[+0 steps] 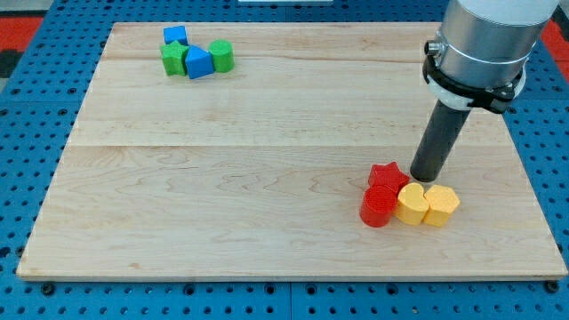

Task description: Move your arm to the left side of the blue cube

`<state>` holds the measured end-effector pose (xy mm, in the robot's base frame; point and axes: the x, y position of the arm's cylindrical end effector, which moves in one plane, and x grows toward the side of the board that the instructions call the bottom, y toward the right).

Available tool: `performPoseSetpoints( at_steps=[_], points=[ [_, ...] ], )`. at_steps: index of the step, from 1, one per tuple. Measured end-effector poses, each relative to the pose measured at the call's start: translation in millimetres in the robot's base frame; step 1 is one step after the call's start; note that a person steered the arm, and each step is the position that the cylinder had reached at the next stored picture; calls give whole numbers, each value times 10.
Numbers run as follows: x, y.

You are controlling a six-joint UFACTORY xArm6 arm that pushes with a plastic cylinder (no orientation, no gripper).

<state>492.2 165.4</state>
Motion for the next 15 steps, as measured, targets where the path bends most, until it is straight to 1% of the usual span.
performPoseSetpoints(
  at_steps=[3, 5, 6, 7, 8, 9, 10, 11, 12, 13, 14, 15],
  points=[
    [-67, -15],
    [-242, -30],
    [-671, -123],
    [-1217, -356],
    [-1349, -419],
    [-1349, -376],
    [-1329, -720],
    [-1087, -1464],
    [-849, -2384],
    [-840, -3676],
    [-1636, -4623],
    [-1994, -4678]
  ],
)
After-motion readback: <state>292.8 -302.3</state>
